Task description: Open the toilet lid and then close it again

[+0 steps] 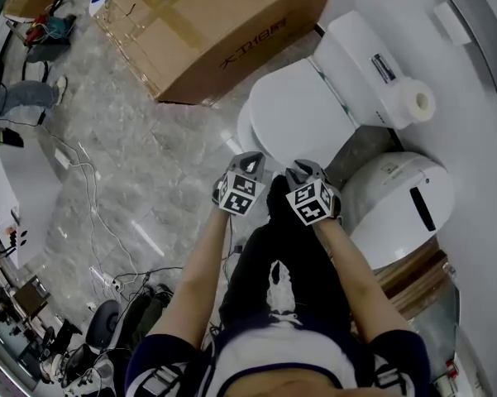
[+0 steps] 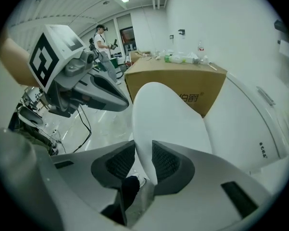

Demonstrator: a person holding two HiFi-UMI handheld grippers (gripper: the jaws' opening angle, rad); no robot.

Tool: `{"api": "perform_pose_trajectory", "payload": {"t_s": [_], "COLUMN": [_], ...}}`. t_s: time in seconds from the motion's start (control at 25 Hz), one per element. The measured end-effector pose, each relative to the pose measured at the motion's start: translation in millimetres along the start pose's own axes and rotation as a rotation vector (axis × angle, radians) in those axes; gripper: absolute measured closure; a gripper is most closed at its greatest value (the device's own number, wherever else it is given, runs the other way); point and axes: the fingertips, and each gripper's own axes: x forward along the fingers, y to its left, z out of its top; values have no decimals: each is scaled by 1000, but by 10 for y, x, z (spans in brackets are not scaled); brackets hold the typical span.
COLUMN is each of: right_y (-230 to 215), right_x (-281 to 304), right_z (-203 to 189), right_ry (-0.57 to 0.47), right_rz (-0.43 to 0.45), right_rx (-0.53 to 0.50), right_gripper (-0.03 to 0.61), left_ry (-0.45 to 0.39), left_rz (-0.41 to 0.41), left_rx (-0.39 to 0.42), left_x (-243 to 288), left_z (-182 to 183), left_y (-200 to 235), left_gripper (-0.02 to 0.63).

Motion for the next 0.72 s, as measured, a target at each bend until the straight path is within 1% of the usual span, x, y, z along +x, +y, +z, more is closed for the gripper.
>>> {"api": "perform_pose_trajectory", "payload": {"t_s": [0.12,0.2,0.32,0.48,0.72], "right_y": [-120,-200,-307,-430,-602], "right_x": [-140,-234,-354,-475,-633], "right_z": [69,105,146,179,231], "right_ry": [-21,-31,-45,-59,-77], "right_rz": [-11,-14,-18,-30,-50], "right_rx": [5,3,3,23,56], "right_gripper": [479,485,492,497,503], "left_ry": [18,28,28,4,-31], "left_rz": [-21,-29,-41,-75,-72], "left_rx": [30,64,101,75,80], "left_x": [14,28,33,24,-26], "left_z": [118,212,376,581,840], "left_y": [-73,-132,-217,-315,-381], "left_gripper": [607,607,607,607,607]}}
